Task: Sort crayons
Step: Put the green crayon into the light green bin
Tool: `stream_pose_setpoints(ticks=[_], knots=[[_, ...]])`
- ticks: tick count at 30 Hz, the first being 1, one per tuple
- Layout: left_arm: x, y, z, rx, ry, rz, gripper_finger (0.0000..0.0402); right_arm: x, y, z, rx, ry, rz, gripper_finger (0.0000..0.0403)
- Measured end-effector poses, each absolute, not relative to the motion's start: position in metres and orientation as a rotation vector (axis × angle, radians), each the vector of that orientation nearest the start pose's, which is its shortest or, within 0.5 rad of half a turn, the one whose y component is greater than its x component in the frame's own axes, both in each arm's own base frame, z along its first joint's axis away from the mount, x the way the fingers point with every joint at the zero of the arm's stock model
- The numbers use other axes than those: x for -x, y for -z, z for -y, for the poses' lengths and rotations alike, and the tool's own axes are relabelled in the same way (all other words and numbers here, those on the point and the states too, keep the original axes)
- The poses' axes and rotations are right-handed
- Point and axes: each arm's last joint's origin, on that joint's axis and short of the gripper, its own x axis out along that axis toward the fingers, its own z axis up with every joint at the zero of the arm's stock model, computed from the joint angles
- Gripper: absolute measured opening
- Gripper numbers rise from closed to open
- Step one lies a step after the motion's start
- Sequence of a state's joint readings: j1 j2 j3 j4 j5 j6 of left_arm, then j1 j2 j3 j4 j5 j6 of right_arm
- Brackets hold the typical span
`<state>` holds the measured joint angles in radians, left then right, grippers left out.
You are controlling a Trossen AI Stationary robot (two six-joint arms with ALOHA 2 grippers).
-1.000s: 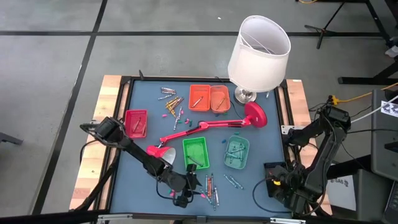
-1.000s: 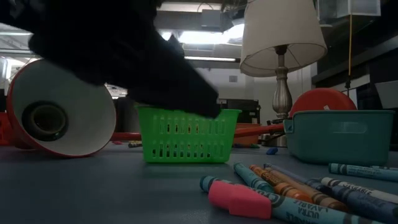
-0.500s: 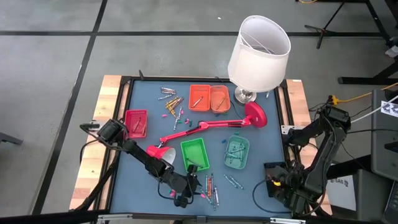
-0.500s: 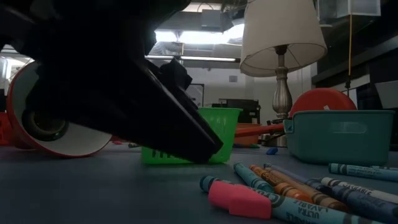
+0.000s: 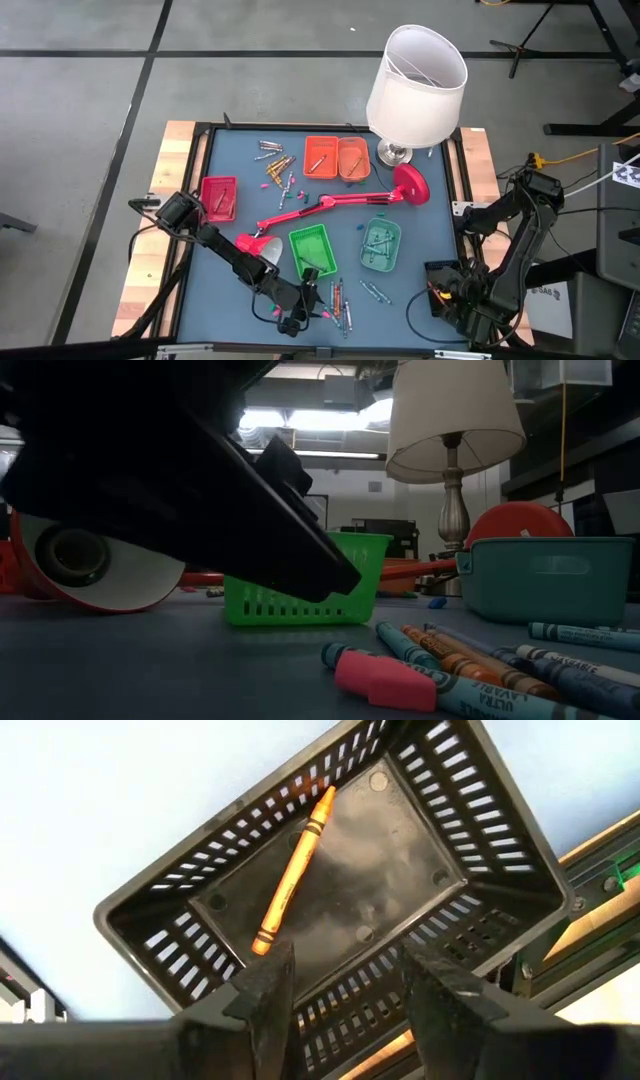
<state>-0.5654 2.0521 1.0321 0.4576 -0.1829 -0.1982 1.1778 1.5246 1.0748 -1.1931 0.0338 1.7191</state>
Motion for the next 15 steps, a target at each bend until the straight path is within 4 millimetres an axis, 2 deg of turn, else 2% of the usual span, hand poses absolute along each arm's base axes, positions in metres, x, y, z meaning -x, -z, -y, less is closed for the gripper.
stream_pose_setpoints(ticks=[5, 15], knots=[[-0.347, -0.113, 0.214, -0.047, 0.317, -0.571, 0.0151, -0.097, -0.219, -0.230, -0.378, 0.466, -1.501, 0.0175], [-0.372, -0.153, 0.221, -0.279, 0.335, -0.764, 0.0151, -0.098, -0.225, -0.234, -0.399, 0.445, -1.498, 0.0175]])
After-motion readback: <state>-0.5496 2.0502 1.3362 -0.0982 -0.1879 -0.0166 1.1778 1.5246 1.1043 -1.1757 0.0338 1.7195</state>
